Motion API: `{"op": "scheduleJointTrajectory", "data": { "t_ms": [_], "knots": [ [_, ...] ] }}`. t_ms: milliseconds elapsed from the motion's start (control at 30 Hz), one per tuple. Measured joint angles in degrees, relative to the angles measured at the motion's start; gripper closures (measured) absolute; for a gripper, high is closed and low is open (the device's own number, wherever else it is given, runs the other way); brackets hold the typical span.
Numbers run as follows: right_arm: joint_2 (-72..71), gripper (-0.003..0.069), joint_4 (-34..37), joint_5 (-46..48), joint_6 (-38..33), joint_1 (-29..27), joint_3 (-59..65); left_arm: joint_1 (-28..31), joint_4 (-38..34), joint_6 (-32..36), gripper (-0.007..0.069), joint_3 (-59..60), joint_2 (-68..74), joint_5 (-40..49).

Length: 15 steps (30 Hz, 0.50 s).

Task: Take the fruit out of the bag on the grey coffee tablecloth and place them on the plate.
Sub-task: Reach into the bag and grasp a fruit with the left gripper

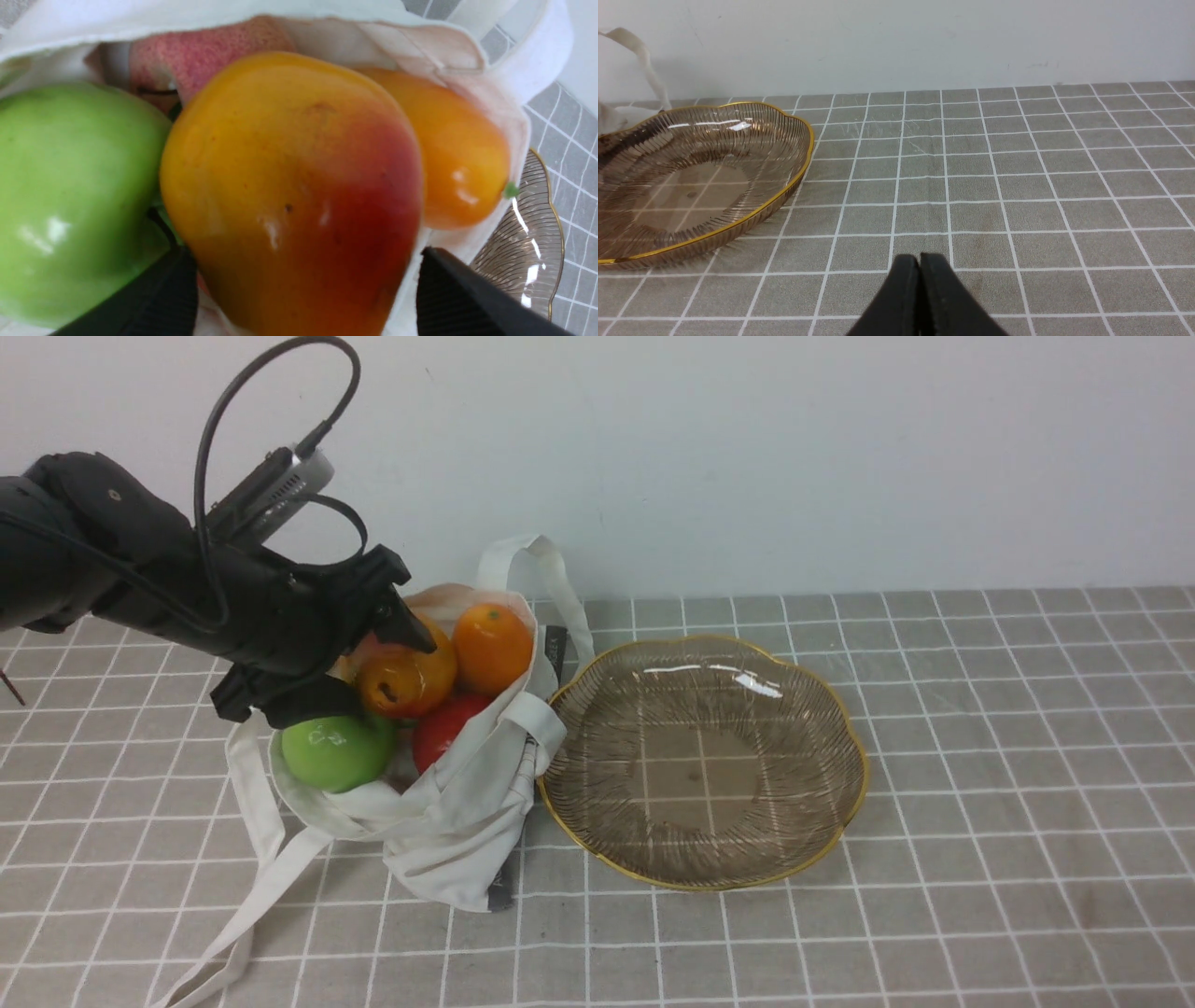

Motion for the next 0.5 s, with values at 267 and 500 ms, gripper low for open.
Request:
{"op": "scheduleJointTrajectory", "data": {
  "t_ms": [267,500],
  "knots": [
    [0.0,0.0674,0.0,0.0,0.0,0.0,0.0,0.0,-3.1,0.4,0.0162,0.0,2.4,0.4],
    [0.0,0.0674,0.0,0.0,0.0,0.0,0.0,0.0,-3.2,1.2,0.0168,0.0,2.4,0.5]
  ]
}}
